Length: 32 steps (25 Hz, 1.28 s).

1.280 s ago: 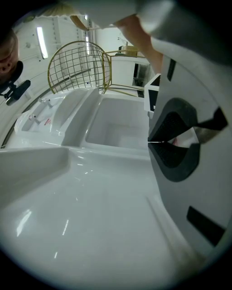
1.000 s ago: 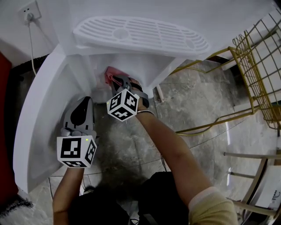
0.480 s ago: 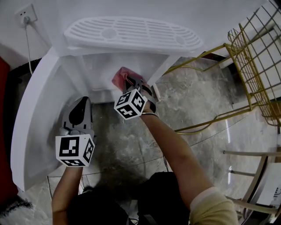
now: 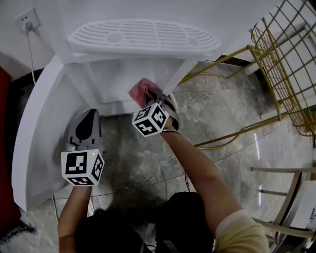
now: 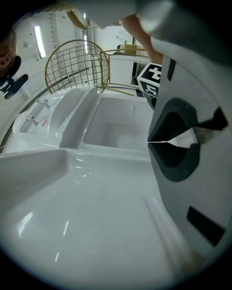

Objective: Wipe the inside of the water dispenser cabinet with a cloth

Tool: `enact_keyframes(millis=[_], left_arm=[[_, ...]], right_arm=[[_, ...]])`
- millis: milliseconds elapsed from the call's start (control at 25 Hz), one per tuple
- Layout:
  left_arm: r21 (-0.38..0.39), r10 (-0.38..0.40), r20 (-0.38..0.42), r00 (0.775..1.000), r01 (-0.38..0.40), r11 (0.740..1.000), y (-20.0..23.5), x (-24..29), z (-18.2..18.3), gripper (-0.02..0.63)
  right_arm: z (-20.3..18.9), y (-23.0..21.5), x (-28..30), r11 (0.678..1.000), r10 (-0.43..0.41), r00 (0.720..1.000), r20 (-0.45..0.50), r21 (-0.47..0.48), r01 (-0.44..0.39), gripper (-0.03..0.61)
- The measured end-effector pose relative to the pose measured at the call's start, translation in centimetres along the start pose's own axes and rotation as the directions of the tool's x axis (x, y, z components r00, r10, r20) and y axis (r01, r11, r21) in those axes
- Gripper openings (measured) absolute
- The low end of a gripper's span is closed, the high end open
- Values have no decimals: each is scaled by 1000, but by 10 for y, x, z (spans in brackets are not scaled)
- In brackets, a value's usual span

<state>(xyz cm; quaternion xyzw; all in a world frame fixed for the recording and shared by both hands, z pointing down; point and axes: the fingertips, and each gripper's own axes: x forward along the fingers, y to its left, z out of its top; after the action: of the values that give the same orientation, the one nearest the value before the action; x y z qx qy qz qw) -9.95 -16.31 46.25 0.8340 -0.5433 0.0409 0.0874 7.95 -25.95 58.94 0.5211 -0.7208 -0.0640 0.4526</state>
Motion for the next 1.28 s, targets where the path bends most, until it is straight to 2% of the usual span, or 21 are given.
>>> enact_keyframes(millis=[200,360,520,760,880,960,1160,1240,1280], left_arm=[[0,6,1,1000,-6,1000,2,-1,1,17],[-9,3,19,1000,-3,1000,3,-3,5,17],[-15,9,23,1000,-9,1000,6,-4,3,17],[-14,23,39,999,-22,1000,12,-6,4,17],[-7,30,52,998,-29,1000,15,-8,7,17],[-3,36,59,998,-36,999,17,-9,8,17],[-6,45,64,997,-45,999,20,-12,9,17],[-7,43,60,997,-43,999,20,-12,7,17],[-8,43,59,997,-42,999,20,-12,7,17]], right_arm=[[3,-8,-11,999,1,1000,31,37,-2,26],[28,-16,-28,997,-6,988,156,79,-6,26],[49,-12,-42,990,36,957,288,119,-73,26],[70,1,-62,980,113,894,434,101,-173,26],[81,11,-75,967,168,851,497,84,-240,26],[88,23,-83,953,235,815,529,38,-300,26],[100,64,-103,895,412,711,570,-106,-433,26],[104,77,-108,876,455,683,572,-151,-458,26],[105,83,-109,872,467,677,568,-168,-461,26]])
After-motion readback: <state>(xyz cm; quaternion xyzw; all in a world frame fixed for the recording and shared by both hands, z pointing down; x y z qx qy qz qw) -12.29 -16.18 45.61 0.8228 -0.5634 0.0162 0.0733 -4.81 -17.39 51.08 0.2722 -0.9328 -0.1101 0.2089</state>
